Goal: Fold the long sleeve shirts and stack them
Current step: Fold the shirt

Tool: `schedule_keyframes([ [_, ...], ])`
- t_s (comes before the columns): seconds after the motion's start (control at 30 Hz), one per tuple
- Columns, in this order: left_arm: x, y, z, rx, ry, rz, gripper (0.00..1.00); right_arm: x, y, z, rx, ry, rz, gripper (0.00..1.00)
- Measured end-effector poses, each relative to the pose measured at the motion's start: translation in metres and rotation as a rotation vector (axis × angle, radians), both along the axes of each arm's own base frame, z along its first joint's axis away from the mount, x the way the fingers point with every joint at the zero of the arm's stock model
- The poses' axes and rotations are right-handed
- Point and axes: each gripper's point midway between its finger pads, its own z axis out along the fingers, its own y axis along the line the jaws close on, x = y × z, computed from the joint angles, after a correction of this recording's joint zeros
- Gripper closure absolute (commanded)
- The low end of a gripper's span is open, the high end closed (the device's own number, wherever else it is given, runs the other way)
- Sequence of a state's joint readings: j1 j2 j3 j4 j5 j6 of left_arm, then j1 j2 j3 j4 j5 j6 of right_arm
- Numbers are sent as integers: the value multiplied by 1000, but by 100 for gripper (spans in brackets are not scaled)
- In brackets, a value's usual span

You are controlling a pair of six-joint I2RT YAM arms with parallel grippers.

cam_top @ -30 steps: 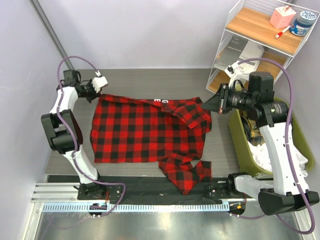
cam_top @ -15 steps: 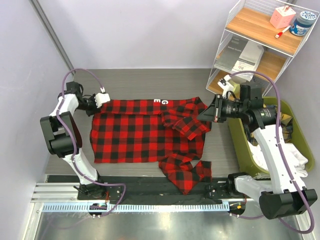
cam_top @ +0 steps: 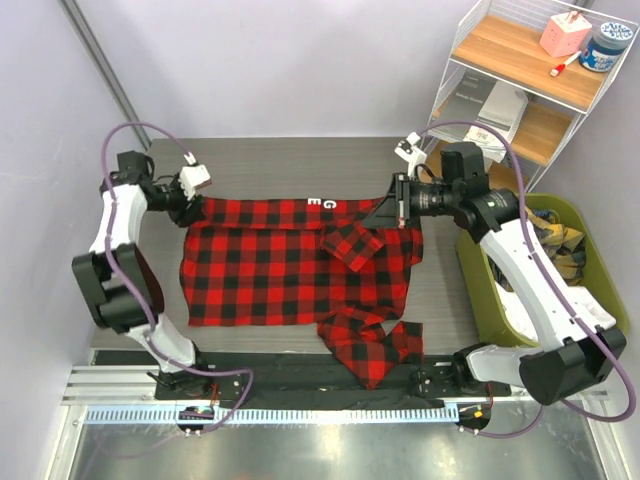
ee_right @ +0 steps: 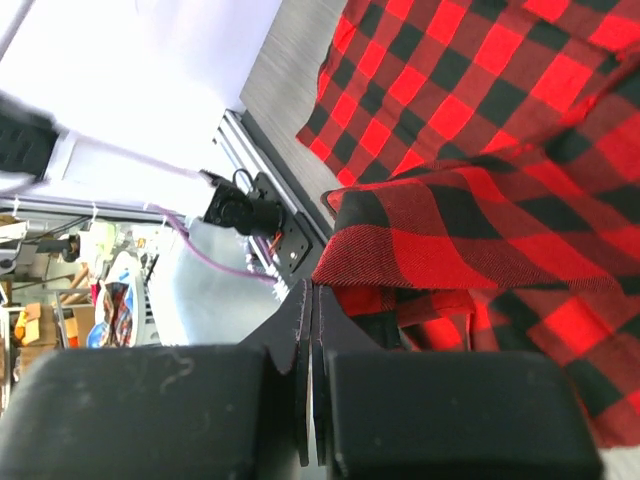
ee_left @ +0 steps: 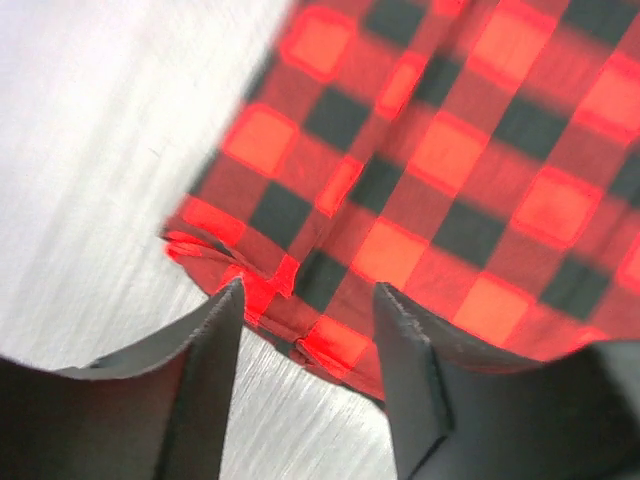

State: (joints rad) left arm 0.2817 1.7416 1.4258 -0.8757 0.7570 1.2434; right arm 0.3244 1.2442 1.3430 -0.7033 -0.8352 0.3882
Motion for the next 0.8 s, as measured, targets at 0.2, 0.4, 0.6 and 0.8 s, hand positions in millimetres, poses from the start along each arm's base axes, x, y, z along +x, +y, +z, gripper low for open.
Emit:
schedule_keyframes([
  [0.2,-21,-26,105,-111,-196,77,0,25,18,-16,-17,12,-8,99],
  [0.4,-61,-72,153,-198,-232,17,0,39,38,-21,-7,24,-6,99],
  [0.6,-96,-152,149,-307,-65,-94,0,51,52,-10,46,23,-16,99],
  [0.8,-161,-211,136,-361,-212,-123,0,66,62,-10,112,107,-70,99],
])
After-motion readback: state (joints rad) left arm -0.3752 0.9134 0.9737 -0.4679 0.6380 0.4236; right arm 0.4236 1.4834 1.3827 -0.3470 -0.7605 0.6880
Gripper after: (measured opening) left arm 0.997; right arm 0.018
